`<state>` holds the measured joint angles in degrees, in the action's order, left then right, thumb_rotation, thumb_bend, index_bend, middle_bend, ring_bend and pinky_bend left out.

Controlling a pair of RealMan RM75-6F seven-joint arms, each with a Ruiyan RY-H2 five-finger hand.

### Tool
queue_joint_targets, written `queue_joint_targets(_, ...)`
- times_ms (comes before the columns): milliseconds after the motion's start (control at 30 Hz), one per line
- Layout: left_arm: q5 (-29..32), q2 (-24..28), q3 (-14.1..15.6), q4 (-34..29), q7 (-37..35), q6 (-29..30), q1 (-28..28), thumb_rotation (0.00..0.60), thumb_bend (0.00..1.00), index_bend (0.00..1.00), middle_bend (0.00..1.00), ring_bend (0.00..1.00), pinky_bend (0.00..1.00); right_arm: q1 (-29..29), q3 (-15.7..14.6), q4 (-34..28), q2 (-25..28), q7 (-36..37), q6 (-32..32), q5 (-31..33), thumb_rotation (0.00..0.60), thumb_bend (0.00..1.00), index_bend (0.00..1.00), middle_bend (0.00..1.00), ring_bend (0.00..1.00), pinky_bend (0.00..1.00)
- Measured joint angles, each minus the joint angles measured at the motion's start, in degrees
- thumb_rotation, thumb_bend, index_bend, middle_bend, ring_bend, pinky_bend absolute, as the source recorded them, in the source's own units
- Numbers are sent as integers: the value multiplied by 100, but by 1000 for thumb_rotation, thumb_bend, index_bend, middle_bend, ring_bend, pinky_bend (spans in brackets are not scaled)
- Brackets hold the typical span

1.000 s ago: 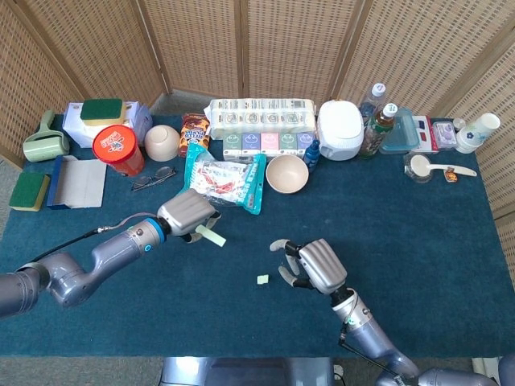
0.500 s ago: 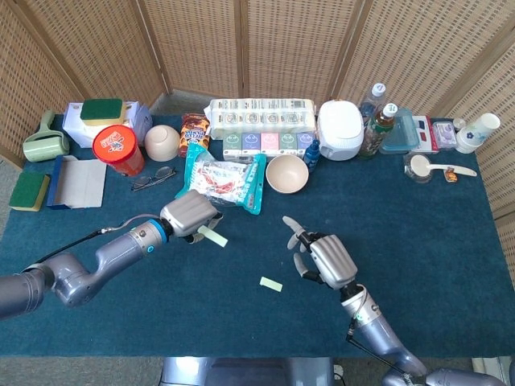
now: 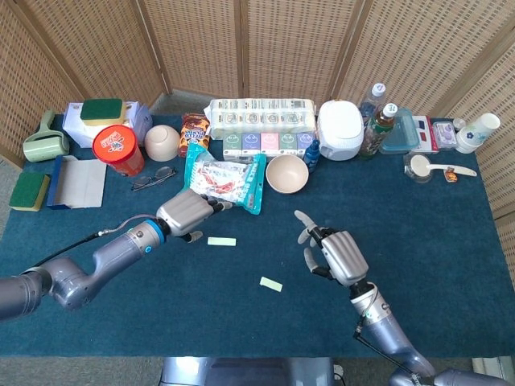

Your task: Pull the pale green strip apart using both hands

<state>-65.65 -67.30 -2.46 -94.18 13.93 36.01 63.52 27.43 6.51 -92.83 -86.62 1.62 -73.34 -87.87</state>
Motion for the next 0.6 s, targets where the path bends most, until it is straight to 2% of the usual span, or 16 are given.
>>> queue_joint_targets(200,-45,337,40,-319,-82,571,-436,600,302,110,278,322,593,-51,41,22,139,-94,-3,134,600,606,33,399,397,458)
queue_joint_targets(300,-128,549,131,-519,-61,1037,-782,600,302,110,278,317,579,-102,69,49,234,-279,-10,269,600,606,56,337,309,338)
queue_joint_targets(467,-287,968,347,-887,-138,1980,-1606,600,302,123,278,312,576,-237,91,83,418,-502,-73,464,600,606,89,284,232,209)
queue_joint_targets(600,-449,1294,573,-1097,-273,2665,-2301,600,302,125,278,306,574,-383,69,112,525,-693,-210,534,600,606,91,274,175,173)
